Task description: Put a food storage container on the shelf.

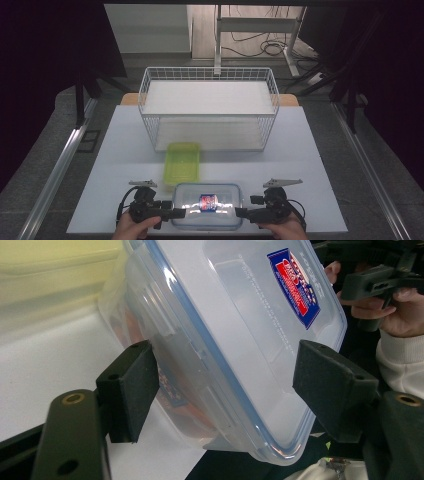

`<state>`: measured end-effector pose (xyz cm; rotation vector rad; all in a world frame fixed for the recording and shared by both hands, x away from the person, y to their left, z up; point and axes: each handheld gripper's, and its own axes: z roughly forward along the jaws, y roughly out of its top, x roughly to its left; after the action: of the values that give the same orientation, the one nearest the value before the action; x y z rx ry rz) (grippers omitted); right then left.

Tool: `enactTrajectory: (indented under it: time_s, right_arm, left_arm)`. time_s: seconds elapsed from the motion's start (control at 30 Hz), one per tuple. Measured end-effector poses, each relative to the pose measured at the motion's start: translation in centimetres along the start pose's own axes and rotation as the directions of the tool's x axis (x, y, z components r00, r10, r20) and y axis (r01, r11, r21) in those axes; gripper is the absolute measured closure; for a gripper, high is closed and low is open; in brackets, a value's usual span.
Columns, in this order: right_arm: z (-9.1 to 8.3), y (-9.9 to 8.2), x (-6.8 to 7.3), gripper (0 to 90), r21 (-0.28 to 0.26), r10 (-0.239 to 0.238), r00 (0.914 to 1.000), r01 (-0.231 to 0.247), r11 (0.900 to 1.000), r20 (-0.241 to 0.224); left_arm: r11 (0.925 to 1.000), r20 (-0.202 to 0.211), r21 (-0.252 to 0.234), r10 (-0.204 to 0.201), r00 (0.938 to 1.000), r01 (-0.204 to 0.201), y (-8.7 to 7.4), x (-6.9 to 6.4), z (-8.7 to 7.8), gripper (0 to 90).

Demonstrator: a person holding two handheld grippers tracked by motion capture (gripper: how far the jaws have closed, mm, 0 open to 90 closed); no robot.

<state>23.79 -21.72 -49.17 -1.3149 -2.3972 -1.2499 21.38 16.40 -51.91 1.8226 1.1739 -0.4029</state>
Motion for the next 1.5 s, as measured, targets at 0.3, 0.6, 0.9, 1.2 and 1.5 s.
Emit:
enactTrajectory:
  time_s: [0.3,0.6,0.9,1.2,1.5]
  right_arm:
    - [1.6,0.5,-0.7,13.2,0.021,0.074,0.9958,-0.073,0.9971,-0.054]
    - [2.4,0.7,-0.5,19.1,0.065,0.131,0.9842,-0.124,0.9902,-0.119]
    - [1.4,0.3,-0.5,32.1,0.046,0.130,0.9831,-0.125,0.9911,-0.129]
    - [0.8,0.1,-0.5,39.8,0.026,0.149,0.9783,-0.147,0.9888,-0.143]
    - [0.2,0.0,-0.3,44.6,0.005,0.130,0.9807,-0.131,0.9914,-0.146]
  left_arm:
    - [1.0000,0.001,-0.001,0.002,1.0000,-0.002,0.0,0.0,0.0,27.4]
    - [0.9999,-0.002,-0.008,0.008,1.0000,-0.008,-0.1,0.0,0.0,27.5]
    - [0.9996,-0.011,-0.015,0.024,0.9996,-0.025,-0.2,-0.3,-0.1,28.0]
    - [0.9985,-0.008,-0.037,0.040,0.9992,-0.040,-0.7,-0.5,-0.6,33.1]
    - [0.9973,0.008,-0.052,0.053,0.9986,-0.053,-0.9,-0.5,-1.2,39.7]
